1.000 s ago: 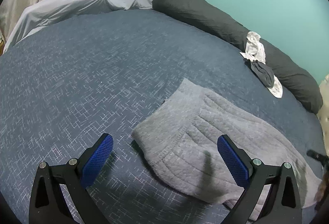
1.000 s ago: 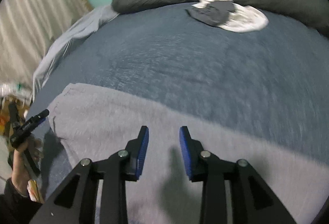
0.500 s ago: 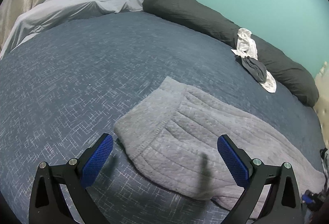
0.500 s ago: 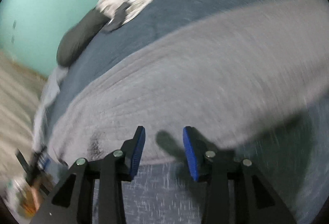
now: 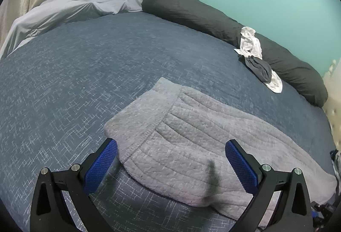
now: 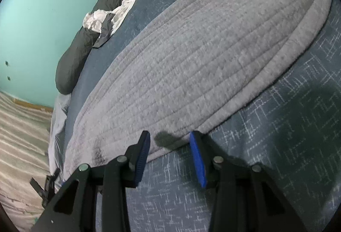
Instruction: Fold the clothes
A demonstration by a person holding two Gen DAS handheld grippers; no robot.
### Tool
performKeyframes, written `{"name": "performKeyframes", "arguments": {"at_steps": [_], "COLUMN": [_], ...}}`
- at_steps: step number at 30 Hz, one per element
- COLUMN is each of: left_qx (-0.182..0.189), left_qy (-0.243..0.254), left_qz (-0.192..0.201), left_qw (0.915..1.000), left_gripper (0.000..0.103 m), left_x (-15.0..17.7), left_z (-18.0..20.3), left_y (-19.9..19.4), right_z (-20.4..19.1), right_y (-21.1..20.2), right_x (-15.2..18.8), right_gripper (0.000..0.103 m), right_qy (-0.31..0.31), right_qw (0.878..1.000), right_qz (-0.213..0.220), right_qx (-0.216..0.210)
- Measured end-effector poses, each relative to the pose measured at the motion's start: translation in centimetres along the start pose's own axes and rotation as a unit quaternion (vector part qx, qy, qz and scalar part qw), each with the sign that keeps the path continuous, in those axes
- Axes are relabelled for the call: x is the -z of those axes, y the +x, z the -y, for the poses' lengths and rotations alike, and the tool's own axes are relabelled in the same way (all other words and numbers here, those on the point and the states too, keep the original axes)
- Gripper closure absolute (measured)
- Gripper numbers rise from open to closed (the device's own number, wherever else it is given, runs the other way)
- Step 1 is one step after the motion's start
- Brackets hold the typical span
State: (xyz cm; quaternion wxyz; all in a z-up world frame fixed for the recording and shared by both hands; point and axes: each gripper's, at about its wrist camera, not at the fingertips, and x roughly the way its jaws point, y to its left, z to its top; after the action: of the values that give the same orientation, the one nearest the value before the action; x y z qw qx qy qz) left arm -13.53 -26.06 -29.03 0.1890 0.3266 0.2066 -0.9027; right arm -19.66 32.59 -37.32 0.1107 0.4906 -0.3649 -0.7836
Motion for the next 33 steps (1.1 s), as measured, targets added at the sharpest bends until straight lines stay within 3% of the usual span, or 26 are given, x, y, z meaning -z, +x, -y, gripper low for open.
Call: {"name": "performKeyframes", "arguments": {"at_steps": [5,6,8,11,16,18,21,22,23,24,33], "left_qx": [-0.001,-0.001,-0.001,-0.001,-0.001,0.0,0.002,0.003,0.003,0.003,0.004], "left_qy": [-0.004,-0.004,-0.003,-0.004,-0.002,-0.002,-0.002,0.0,0.002,0.005,0.004], "left_qz": [0.001,0.001,0.001,0.001,0.001,0.0,0.0,0.0,0.0,0.0,0.0], "left_qw": [1.0,1.0,1.0,1.0,1.0,1.0,1.0,1.0,1.0,1.0,1.0], "left_gripper": [0.0,0.0,0.0,0.0,0.0,0.0,0.0,0.0,0.0,0.0,0.0], "left_x": [0.0,0.0,0.0,0.0,0.1,0.0,0.0,0.1,0.1,0.3,0.2], "left_z": [-0.1,-0.1,-0.1,-0.1,0.1,0.2,0.4,0.5,0.6,0.7,0.8], "left_y": [0.1,0.1,0.2,0.2,0.3,0.4,0.5,0.5,0.5,0.5,0.5], "right_z": [1.0,0.9,0.7,0.7,0.4,0.6,0.8,0.9,1.2,1.6,1.7], "right_y": [-0.1,0.1,-0.2,-1.1,-2.9,-3.2,-2.6,-2.4,-2.3,-2.2,-0.4], "right_x": [-1.2,-1.4,-1.6,-2.4,-4.4,-4.5,-3.7,-3.3,-2.9,-2.5,-1.1], "right_gripper": [0.067,0.071,0.089,0.101,0.101,0.101,0.096,0.081,0.06,0.056,0.054], "right_qy": [0.032,0.027,0.018,0.013,0.002,0.012,0.016,0.017,0.024,0.032,0.041], "right_qw": [0.999,0.999,0.999,0.998,0.997,0.998,0.999,0.999,0.999,0.999,0.999], "right_qz": [0.025,0.022,0.029,0.054,0.08,0.067,0.041,0.034,0.032,0.03,0.024], "right_qx": [-0.023,-0.018,-0.008,-0.014,-0.006,-0.008,0.003,0.009,0.01,0.01,0.014]}}
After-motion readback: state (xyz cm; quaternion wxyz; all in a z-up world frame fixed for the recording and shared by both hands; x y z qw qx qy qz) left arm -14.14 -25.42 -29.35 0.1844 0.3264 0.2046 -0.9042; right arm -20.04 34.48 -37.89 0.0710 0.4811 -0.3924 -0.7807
